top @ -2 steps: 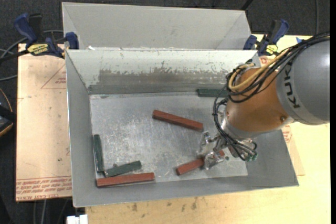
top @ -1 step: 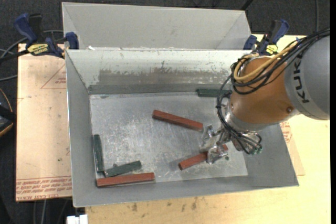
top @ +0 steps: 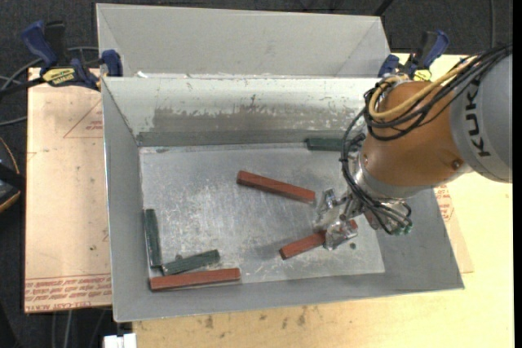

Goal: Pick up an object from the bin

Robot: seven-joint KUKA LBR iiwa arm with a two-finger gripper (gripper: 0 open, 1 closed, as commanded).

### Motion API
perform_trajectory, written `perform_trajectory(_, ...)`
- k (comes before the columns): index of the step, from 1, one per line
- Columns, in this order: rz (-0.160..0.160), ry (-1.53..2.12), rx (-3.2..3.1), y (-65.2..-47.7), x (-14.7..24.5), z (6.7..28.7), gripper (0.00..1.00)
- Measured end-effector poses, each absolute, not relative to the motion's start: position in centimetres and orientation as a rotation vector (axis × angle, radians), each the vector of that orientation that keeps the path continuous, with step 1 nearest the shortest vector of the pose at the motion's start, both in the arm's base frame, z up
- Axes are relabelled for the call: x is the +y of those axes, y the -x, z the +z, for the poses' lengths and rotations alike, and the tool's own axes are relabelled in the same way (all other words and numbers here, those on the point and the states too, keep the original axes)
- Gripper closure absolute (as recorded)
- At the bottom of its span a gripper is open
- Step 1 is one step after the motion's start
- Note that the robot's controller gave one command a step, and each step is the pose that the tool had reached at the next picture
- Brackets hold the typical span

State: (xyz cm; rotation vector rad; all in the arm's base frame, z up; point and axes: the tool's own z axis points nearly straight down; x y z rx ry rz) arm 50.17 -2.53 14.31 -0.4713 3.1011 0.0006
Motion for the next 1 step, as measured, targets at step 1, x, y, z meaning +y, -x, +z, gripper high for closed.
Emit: perform_trajectory(1, 0.001, 0.488, 3.101, -50.27, -2.65, 24.25, 1.00)
